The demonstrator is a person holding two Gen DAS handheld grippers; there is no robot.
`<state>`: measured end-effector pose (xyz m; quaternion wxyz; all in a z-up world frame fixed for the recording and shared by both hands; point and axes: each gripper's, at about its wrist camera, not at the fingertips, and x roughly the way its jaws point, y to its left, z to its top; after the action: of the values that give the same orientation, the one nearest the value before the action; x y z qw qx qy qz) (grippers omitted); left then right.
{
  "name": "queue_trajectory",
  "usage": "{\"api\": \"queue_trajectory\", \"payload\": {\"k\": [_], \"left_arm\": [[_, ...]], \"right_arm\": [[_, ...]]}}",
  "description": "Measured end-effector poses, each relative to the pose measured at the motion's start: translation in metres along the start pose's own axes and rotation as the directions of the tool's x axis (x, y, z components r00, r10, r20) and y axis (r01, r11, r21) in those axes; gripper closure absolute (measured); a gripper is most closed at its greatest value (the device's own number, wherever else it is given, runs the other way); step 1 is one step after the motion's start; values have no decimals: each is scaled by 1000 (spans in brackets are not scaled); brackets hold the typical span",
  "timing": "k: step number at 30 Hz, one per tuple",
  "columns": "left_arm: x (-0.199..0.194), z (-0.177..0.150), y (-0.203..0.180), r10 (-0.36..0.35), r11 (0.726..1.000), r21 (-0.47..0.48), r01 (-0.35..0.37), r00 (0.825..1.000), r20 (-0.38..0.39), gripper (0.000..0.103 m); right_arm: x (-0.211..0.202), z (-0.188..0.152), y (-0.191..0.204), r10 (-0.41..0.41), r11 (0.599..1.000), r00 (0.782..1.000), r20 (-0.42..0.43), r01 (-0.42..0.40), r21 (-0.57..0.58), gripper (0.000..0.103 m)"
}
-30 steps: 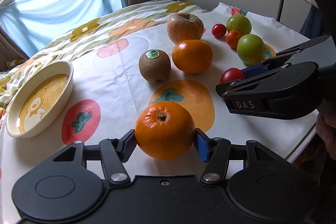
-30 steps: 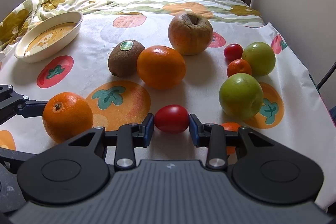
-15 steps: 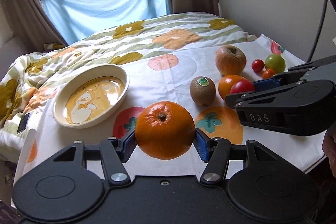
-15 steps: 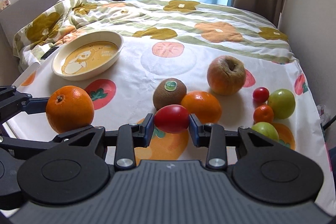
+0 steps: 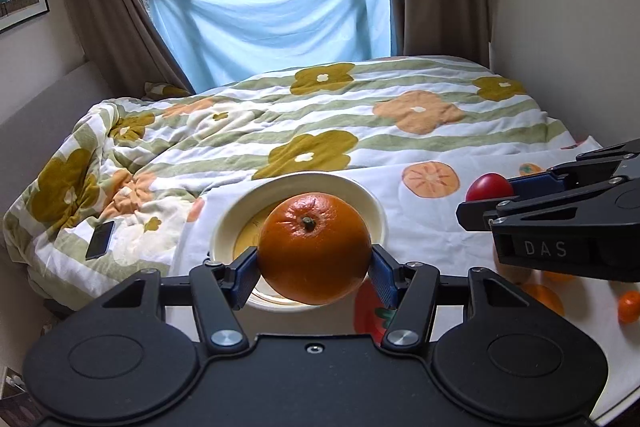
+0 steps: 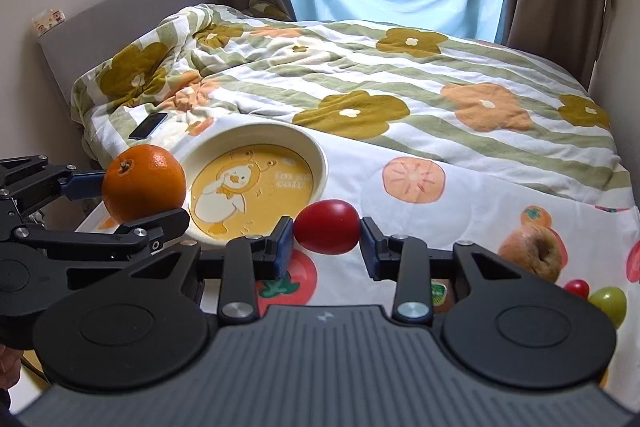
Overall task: Organize fruits
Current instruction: 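Carry the orange and tomato into the duck bowl and release both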
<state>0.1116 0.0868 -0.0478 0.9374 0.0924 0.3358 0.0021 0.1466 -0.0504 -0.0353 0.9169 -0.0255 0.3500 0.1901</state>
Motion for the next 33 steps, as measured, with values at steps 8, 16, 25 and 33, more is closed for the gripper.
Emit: {"api": "queue_trajectory", "payload": {"k": [8, 16, 25, 33], "left_arm": [[51, 25, 43, -5, 1000, 27, 6, 1000, -13, 41], [114, 38, 56, -58, 995, 78, 61, 997, -48, 41], [170, 31, 55, -91, 986, 128, 108, 987, -132, 41], [184, 31, 58, -83, 982, 158, 106, 986, -144, 40]], "right_arm": [[59, 42, 21, -17, 999, 1000, -13, 18, 39, 52], [119, 65, 23, -66, 996, 997, -49, 68, 58, 52], [166, 69, 18, -84, 993, 991, -107, 93, 78, 52], [176, 71, 17, -84, 991, 988, -127, 96, 88, 52]]}}
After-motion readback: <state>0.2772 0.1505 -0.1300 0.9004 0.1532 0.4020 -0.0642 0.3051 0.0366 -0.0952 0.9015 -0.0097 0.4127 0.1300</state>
